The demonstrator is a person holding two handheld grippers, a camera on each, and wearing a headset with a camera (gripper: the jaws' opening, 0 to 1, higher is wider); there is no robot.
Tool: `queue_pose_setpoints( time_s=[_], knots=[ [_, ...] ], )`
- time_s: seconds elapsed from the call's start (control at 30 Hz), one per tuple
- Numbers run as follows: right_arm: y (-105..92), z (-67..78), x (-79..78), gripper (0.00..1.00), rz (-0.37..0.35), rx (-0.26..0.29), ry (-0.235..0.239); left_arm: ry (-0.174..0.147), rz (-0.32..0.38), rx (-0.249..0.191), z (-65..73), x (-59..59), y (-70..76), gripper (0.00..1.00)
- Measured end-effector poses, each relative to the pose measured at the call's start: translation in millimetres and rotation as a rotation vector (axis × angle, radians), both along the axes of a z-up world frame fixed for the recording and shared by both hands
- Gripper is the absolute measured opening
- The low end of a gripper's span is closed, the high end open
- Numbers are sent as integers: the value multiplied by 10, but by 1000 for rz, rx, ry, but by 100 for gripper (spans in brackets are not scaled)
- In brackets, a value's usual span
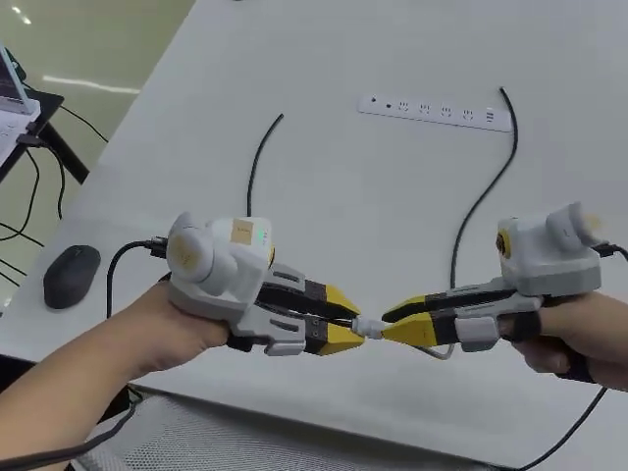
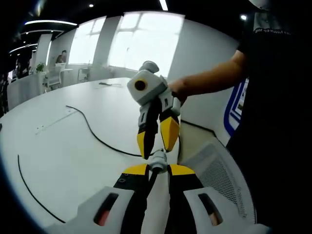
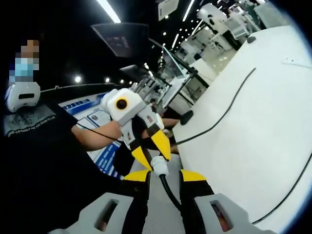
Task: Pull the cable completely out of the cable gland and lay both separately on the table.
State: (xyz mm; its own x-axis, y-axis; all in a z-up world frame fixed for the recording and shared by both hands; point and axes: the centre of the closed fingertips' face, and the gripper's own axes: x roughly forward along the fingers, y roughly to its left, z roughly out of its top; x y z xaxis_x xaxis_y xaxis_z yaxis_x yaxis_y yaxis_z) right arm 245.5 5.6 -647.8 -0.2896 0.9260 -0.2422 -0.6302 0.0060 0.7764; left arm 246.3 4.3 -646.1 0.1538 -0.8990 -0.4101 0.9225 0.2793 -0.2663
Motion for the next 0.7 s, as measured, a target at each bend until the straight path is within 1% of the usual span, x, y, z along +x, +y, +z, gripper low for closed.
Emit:
queue_pose_setpoints(
  time_s=[0.07,0.23,0.3,0.43,0.47,0.5,0.63,0.67,0.7],
  knots=[
    [14,2,5,17,-3,3,0,0,0,1,-3,-2,1,15],
    [48,27,-19,17,8,17,12,5,3,-2,-13,3,14,15],
    [61,24,-24,17,17,17,7,3,3,-3,-20,9,24,15],
    [74,37,-47,13,34,23,13,5,7,-5,-37,24,47,15],
    [75,30,-38,10,36,23,5,7,9,-5,-43,27,51,15],
    [76,34,-44,9,44,29,-5,8,10,-3,-48,27,49,15],
    [82,19,-66,9,60,19,-34,15,6,-1,-74,20,63,15],
    [83,16,-69,9,68,21,-66,18,6,-2,-78,19,67,15],
    [85,13,-65,9,71,22,-83,19,8,-1,-85,22,69,15]
  ],
)
